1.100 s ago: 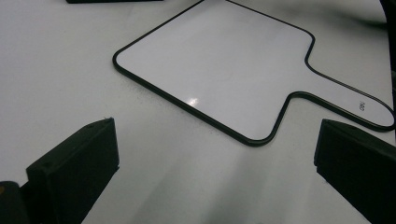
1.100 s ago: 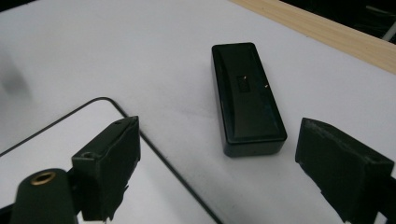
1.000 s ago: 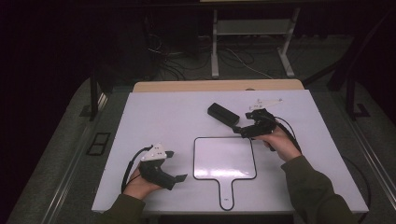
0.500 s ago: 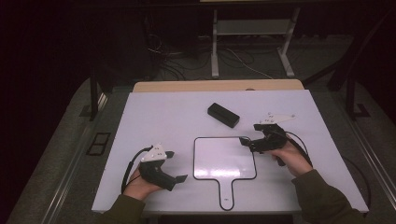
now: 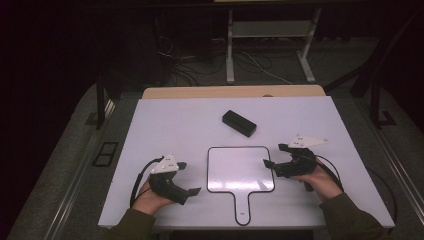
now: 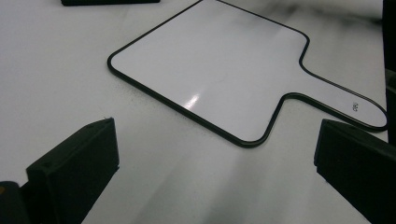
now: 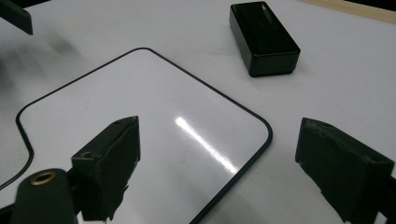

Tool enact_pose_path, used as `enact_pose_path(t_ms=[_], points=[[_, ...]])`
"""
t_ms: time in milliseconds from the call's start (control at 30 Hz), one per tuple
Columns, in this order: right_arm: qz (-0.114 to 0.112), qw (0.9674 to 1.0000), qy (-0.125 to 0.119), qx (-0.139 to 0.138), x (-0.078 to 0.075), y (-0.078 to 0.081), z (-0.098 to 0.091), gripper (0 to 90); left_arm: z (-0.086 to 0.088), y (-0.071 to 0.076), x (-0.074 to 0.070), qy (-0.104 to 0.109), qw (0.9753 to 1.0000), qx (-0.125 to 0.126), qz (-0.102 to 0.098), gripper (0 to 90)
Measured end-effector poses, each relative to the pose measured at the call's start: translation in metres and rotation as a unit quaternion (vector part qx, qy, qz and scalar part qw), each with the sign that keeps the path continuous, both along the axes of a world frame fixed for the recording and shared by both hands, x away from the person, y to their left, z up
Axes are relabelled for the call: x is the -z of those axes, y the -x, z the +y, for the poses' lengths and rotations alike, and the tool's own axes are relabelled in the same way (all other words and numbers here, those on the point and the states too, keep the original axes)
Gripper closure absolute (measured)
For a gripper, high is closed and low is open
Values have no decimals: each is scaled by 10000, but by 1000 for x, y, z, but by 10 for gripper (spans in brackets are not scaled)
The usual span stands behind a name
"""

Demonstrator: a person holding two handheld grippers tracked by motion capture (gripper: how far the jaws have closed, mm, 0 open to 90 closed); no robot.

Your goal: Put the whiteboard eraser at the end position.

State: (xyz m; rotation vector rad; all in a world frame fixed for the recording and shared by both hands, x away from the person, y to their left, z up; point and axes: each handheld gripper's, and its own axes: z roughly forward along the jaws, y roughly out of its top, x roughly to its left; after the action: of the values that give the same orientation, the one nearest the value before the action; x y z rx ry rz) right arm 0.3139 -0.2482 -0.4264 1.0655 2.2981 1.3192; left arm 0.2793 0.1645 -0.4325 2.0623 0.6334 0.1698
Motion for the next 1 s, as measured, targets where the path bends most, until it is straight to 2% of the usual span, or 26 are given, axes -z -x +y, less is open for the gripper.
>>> enact_pose_path(t_ms=[333,633,867,1000], points=[[-80,10000,-13,-7,7,19,-15,126,2,0,-1,55,10000,-29,-1,0],[-99,9999,123,20,13,38,-29,127,2,0,-1,22,10000,-12,4,0],[-101,9999,59,125,16,48,-43,127,2,0,-1,45,10000,-25,-4,0],[-106,9998,104,142,18,52,-48,127,2,0,-1,31,10000,-19,-3,0]])
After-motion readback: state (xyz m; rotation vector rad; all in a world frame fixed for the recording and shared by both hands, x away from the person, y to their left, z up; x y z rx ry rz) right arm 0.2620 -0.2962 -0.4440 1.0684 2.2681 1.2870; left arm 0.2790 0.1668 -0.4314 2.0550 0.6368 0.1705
